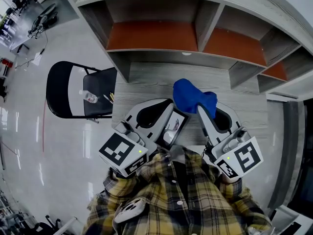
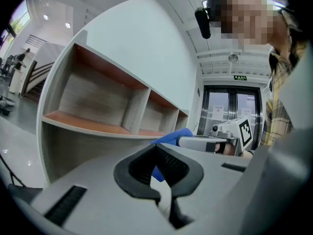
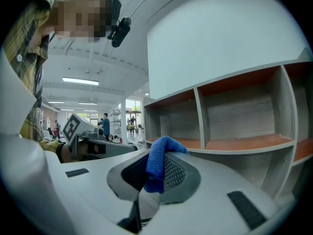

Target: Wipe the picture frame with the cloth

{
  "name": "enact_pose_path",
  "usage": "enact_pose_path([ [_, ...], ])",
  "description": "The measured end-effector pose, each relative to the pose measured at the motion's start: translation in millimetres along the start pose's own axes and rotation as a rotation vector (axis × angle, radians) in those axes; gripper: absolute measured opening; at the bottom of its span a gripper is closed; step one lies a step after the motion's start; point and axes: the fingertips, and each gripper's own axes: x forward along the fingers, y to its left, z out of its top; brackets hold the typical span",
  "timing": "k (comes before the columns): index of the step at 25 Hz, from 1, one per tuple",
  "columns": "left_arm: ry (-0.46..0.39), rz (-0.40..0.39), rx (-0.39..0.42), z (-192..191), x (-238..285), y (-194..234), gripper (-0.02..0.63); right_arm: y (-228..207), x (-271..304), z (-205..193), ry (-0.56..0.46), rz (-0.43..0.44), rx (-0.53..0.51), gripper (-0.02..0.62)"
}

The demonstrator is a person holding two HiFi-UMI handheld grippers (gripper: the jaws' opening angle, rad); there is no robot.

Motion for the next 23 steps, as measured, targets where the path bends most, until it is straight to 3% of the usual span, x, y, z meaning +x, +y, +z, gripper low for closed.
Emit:
enact_pose_path([
  [23,0.04,-0.006,-0.009,-14.4,3.3,-10.1,0.005,-0.6,-12.9,-16.4,0.026,0.011,0.043,0.041],
])
